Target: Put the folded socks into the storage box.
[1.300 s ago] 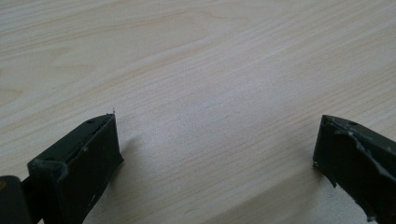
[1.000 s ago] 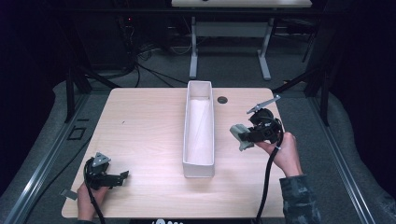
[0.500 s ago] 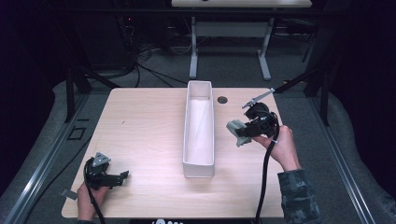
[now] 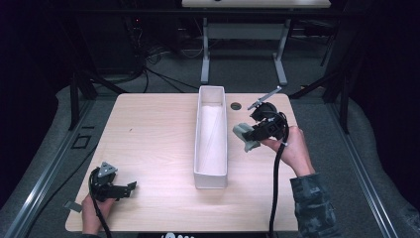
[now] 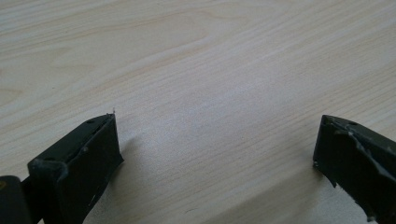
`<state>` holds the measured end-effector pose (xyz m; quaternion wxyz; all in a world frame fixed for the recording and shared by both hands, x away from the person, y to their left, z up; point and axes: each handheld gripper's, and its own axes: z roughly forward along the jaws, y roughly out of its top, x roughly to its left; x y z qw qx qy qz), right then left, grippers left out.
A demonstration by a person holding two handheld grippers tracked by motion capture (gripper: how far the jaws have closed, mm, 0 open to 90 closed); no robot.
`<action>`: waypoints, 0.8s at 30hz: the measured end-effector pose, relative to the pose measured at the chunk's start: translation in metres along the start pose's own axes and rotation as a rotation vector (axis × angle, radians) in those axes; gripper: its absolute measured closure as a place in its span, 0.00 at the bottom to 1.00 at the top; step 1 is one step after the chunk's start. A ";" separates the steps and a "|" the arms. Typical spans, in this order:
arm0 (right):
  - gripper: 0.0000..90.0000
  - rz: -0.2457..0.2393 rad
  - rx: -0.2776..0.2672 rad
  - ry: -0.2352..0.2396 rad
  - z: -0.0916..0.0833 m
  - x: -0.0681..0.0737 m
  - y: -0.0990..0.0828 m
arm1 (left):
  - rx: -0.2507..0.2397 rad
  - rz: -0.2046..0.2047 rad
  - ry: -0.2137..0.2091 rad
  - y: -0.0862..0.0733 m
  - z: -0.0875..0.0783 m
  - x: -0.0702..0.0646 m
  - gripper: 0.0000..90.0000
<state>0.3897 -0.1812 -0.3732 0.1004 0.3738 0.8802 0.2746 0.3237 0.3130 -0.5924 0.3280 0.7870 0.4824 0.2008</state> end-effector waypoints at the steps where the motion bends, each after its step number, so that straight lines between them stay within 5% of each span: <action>1: 0.75 0.000 0.000 0.000 0.000 0.000 0.000 | -0.001 -0.002 0.000 0.000 0.000 0.000 0.01; 24: 0.74 -0.084 0.018 0.060 0.012 0.031 0.031 | -0.001 -0.002 0.000 0.000 0.000 0.000 0.01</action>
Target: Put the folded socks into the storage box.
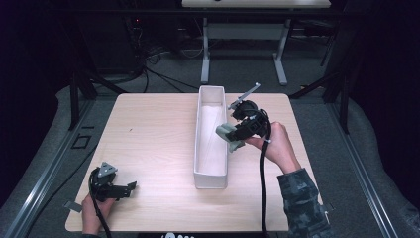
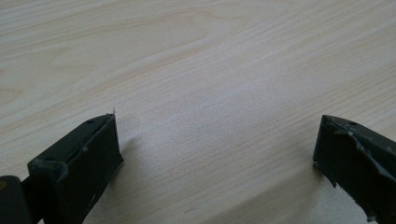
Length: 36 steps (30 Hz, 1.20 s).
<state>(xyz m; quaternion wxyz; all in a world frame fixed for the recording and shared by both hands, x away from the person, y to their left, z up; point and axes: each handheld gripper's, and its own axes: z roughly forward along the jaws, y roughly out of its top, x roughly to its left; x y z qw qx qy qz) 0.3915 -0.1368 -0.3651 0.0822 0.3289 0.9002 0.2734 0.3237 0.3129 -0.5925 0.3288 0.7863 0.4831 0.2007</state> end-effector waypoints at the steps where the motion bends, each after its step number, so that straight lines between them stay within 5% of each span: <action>1: 0.74 -0.004 0.002 0.005 0.001 0.001 0.001 | 0.000 0.000 0.000 0.000 0.000 0.000 0.01; 15: 0.74 -0.031 0.027 0.069 0.026 0.018 0.009 | 0.000 0.000 0.000 0.000 0.000 0.000 0.01; 36: 0.73 -0.026 0.138 0.142 0.080 0.034 0.003 | 0.000 0.000 0.000 0.000 0.000 0.000 0.01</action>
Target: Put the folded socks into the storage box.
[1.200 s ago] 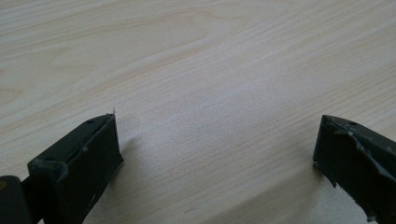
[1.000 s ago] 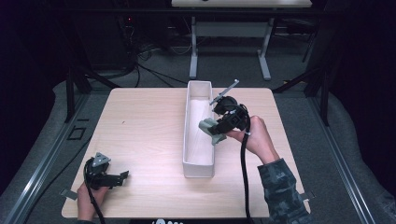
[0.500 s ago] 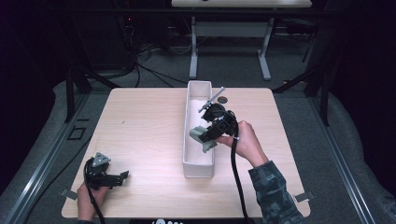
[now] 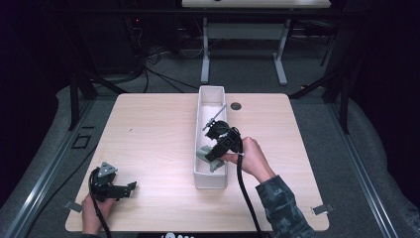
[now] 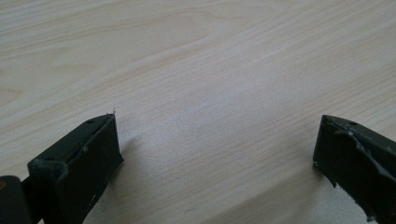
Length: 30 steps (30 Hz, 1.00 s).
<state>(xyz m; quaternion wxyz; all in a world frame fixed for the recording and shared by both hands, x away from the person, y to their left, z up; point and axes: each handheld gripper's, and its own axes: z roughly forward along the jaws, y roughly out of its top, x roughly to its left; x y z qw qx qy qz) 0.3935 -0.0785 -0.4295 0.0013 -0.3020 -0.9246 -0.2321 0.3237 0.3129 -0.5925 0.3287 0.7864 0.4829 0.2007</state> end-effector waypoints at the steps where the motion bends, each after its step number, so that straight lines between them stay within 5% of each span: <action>1: 0.73 -0.004 0.006 -0.001 0.002 0.000 0.000 | 0.000 0.000 0.000 0.000 0.000 0.000 0.01; 30: 0.65 0.051 0.071 -0.001 0.029 -0.007 -0.007 | -0.001 0.000 -0.001 0.000 0.000 0.000 0.01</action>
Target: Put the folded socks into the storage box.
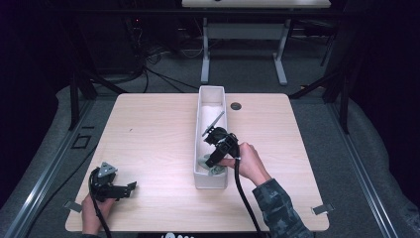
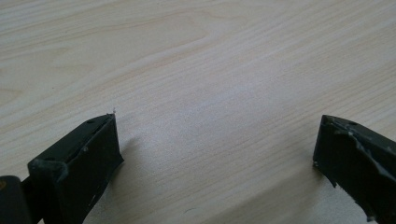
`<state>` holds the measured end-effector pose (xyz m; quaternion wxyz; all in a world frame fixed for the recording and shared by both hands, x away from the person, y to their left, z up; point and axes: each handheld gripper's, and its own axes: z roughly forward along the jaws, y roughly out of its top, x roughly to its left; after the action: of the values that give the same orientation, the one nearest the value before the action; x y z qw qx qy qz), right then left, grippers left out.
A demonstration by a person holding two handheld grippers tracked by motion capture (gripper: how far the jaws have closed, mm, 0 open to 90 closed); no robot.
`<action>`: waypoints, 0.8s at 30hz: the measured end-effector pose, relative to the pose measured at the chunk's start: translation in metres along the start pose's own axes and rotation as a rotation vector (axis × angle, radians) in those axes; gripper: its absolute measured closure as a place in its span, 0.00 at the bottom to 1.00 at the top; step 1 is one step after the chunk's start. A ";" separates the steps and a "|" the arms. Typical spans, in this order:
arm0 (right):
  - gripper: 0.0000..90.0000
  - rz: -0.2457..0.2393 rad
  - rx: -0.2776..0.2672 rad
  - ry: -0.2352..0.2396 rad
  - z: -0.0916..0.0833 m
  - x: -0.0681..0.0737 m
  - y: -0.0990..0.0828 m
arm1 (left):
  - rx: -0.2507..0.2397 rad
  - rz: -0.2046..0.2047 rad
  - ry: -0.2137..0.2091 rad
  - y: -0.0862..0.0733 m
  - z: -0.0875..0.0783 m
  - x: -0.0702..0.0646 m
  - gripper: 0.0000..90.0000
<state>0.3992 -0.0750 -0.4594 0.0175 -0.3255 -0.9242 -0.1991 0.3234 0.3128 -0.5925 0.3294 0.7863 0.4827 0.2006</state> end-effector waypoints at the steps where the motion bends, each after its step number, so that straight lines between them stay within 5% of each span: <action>1: 0.64 0.001 0.001 -0.004 0.001 0.000 0.000 | 0.000 0.000 0.000 0.000 0.000 0.000 0.01; 16: 0.55 0.004 0.048 -0.039 0.013 0.002 0.001 | 0.000 0.000 0.000 0.000 0.000 0.000 0.01; 24: 0.62 -0.005 0.056 -0.039 0.014 0.002 0.000 | 0.000 0.000 0.000 0.000 0.000 0.000 0.01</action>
<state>0.3988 -0.0680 -0.4716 0.0082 -0.3266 -0.9303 -0.1666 0.3233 0.3128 -0.5926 0.3295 0.7862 0.4828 0.2007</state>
